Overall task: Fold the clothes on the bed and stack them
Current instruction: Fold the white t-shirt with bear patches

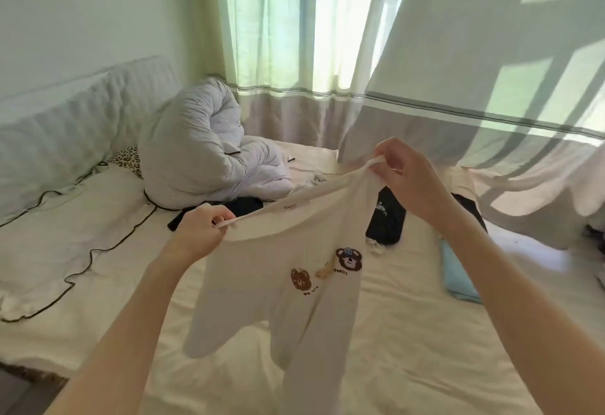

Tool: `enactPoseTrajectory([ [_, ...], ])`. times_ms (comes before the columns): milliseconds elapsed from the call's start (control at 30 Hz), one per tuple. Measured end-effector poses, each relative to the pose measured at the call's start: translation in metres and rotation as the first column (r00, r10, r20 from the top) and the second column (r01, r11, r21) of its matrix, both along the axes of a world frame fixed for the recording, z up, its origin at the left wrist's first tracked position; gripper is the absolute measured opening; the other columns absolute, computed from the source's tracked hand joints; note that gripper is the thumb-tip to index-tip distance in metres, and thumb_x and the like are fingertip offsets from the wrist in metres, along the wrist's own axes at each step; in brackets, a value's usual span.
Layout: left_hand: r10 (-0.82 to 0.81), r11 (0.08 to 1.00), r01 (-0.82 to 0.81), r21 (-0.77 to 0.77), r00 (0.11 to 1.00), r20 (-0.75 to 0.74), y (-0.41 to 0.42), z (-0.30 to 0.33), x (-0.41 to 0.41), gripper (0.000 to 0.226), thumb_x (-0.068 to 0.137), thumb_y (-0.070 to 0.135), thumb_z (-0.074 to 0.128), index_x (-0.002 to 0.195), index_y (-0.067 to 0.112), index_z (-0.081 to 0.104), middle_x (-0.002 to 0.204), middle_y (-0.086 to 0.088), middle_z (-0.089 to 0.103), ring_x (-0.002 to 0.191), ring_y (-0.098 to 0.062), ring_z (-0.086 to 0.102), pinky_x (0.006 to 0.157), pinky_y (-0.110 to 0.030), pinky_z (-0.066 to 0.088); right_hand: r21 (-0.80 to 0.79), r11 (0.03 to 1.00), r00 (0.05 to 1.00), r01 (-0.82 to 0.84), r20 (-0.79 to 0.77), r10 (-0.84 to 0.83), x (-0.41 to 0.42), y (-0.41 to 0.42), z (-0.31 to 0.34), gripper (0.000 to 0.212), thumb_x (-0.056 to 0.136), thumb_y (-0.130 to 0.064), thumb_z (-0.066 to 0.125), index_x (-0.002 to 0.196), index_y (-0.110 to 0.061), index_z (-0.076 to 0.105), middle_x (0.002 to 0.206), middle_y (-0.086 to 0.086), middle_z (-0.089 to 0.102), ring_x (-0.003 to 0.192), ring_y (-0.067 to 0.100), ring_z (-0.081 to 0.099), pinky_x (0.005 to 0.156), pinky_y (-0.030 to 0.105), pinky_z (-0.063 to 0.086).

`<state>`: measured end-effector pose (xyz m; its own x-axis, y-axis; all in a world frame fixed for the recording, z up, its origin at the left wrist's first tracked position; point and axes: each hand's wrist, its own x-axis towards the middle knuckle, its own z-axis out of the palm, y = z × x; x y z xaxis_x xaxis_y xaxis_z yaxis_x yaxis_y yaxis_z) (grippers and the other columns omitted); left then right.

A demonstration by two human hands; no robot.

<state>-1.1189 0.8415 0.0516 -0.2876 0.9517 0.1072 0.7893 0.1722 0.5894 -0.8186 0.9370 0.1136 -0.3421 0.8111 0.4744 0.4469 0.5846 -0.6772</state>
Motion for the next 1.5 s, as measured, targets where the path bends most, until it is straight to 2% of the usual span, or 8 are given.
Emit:
enactPoseTrajectory([
  [300, 0.309, 0.820, -0.402, 0.408, 0.910, 0.275, -0.016, 0.067, -0.038, 0.021, 0.077, 0.009, 0.068, 0.070, 0.027, 0.061, 0.064, 0.007, 0.051, 0.059, -0.008, 0.049, 0.059, -0.014, 0.040, 0.069, 0.996, 0.997, -0.063, 0.056, 0.059, -0.033, 0.014, 0.014, 0.023, 0.091, -0.013, 0.058, 0.082, -0.033, 0.052, 0.081, 0.000, 0.064, 0.077, 0.020, 0.062, 0.074, 0.032, 0.053],
  [500, 0.178, 0.850, -0.443, 0.285, 0.751, 0.636, -0.039, 0.066, -0.050, 0.026, 0.084, -0.008, 0.054, 0.077, 0.016, 0.062, 0.079, -0.007, 0.060, 0.071, -0.012, 0.059, 0.057, -0.019, 0.055, -0.050, 0.981, 0.981, -0.189, -0.051, 0.186, -0.052, 0.002, 0.004, 0.031, 0.089, -0.006, 0.059, 0.078, -0.034, 0.055, 0.077, -0.004, 0.062, 0.080, 0.020, 0.060, 0.078, 0.033, 0.048],
  [700, 0.230, 0.724, -0.564, 0.397, 0.740, 0.632, -0.042, 0.083, -0.063, 0.021, 0.086, 0.009, 0.058, 0.075, 0.027, 0.064, 0.071, 0.001, 0.060, 0.067, -0.011, 0.055, 0.081, -0.039, 0.050, -0.056, 0.985, 0.971, -0.162, -0.190, 0.149, -0.079, 0.013, 0.015, 0.017, 0.098, -0.010, 0.043, 0.091, -0.025, 0.043, 0.067, 0.020, 0.047, 0.056, 0.014, 0.039, 0.052, 0.025, 0.034],
  [867, 0.304, 0.734, -0.596, 0.325, 0.717, 0.627, -0.063, 0.071, -0.072, 0.019, 0.083, 0.007, 0.058, 0.076, 0.020, 0.069, 0.072, 0.005, 0.061, 0.072, -0.014, 0.053, 0.079, -0.037, 0.048, 0.001, 0.980, 0.979, -0.198, -0.055, 0.198, -0.095, 0.002, 0.003, 0.013, 0.098, -0.010, 0.040, 0.095, -0.023, 0.041, 0.063, 0.001, 0.043, 0.047, 0.002, 0.034, 0.046, 0.013, 0.029],
  [1000, 0.320, 0.757, -0.597, 0.267, 0.695, 0.644, -0.079, 0.066, -0.078, 0.030, 0.082, -0.002, 0.054, 0.069, 0.022, 0.066, 0.071, -0.001, 0.061, 0.069, -0.017, 0.054, 0.062, -0.026, 0.052, -0.138, 0.950, 0.960, -0.279, -0.052, 0.274, -0.098, -0.008, -0.001, 0.008, 0.097, -0.010, 0.046, 0.104, -0.014, 0.048, 0.070, 0.025, 0.050, 0.062, 0.013, 0.044, 0.058, 0.028, 0.037],
  [1200, 0.372, 0.820, -0.564, 0.100, 0.657, 0.656, -0.112, 0.041, -0.082, 0.026, 0.084, -0.004, 0.050, 0.074, 0.014, 0.065, 0.072, -0.006, 0.057, 0.069, -0.017, 0.053, 0.060, -0.026, 0.044, -0.691, 0.521, 0.858, -0.502, -0.321, 0.400, -0.100, -0.022, -0.029, 0.017, 0.087, 0.008, 0.053, 0.096, 0.002, 0.066, 0.088, 0.012, 0.067, 0.078, 0.017, 0.066, 0.073, 0.022, 0.055],
  [1400, 0.398, 0.887, -0.456, -0.069, 0.682, 0.614, -0.156, 0.028, -0.079, 0.029, 0.087, -0.003, 0.044, 0.063, 0.013, 0.050, 0.059, -0.002, 0.038, 0.054, -0.013, 0.036, 0.050, -0.024, 0.027, -0.657, 0.658, 0.915, -0.367, -0.128, 0.382, -0.117, -0.025, -0.044, 0.012, 0.088, 0.003, 0.057, 0.084, 0.005, 0.068, 0.083, 0.016, 0.059, 0.081, 0.025, 0.054, 0.080, 0.038, 0.044],
  [1500, 0.376, 0.910, -0.398, -0.117, 0.674, 0.636, -0.177, 0.034, -0.075, 0.023, 0.077, 0.011, 0.055, 0.056, 0.019, 0.058, 0.054, 0.003, 0.042, 0.045, -0.007, 0.039, 0.048, -0.026, 0.023, -0.542, 0.744, 0.915, -0.391, -0.144, 0.376, -0.125, -0.030, -0.040, 0.014, 0.087, 0.000, 0.059, 0.085, 0.013, 0.065, 0.063, 0.003, 0.054, 0.059, 0.005, 0.050, 0.060, 0.014, 0.039],
])
